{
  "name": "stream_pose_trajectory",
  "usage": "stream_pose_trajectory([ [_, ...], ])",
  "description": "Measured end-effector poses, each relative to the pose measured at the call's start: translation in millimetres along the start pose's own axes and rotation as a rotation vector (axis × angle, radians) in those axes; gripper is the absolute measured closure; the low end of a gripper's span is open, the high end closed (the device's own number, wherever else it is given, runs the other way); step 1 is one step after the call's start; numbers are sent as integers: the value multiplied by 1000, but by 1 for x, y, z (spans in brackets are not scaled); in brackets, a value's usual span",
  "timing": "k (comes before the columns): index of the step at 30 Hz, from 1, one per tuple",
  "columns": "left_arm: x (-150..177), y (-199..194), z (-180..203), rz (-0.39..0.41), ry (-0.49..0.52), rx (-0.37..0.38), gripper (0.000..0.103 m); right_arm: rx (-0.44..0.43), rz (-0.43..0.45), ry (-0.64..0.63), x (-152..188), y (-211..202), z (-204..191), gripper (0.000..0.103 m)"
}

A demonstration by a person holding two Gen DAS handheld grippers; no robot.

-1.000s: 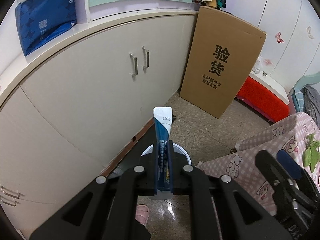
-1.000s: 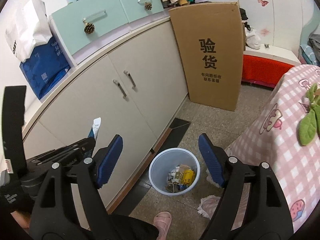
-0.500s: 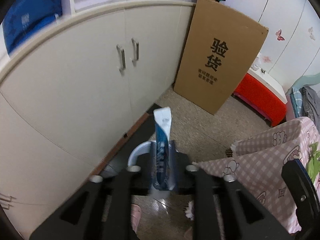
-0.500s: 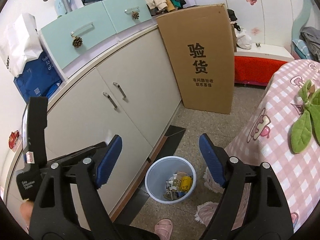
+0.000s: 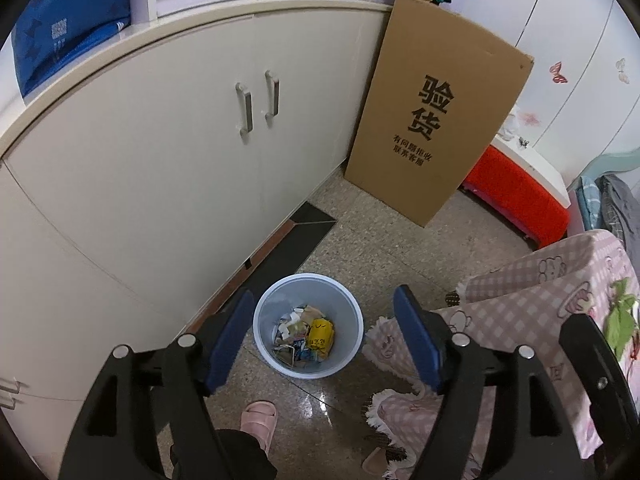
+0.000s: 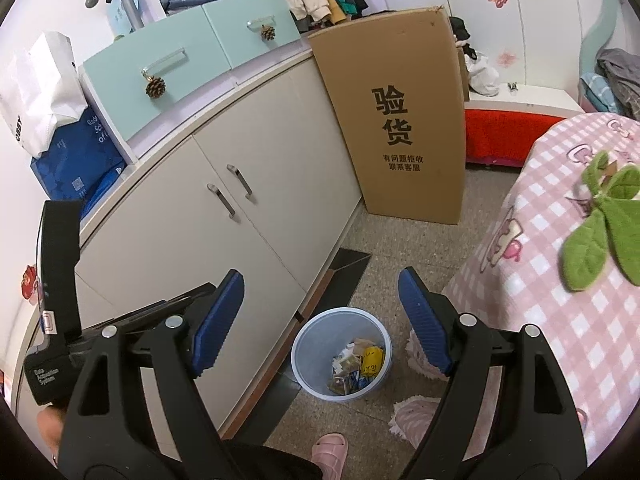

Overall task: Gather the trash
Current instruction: 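Move both open tools back over the table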

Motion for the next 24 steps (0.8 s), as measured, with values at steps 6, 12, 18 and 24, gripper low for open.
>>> stream_pose_trajectory([
  [6,3,-28,10,30,7,30,31,3,40,2,-5,-28,0,24],
  [12,8,-67,42,81,58,83,30,15,93,26,-12,-65,14,24],
  [18,17,-100,91,119,136,145,28,55,150,62,-19,-106,46,23],
  [24,33,-120,158,132,243,215,28,136,218,133,-20,-154,106,22],
])
Point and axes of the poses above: each gripper's, at about its wrist camera, not at the fingertips, and y roughly the way its jaws point, z to its right, x to its underside, the point moved 7 cm from there along y, roughly the way its jaws point, and after that the axes turned 1 degree about x, right-handed, at the moved point
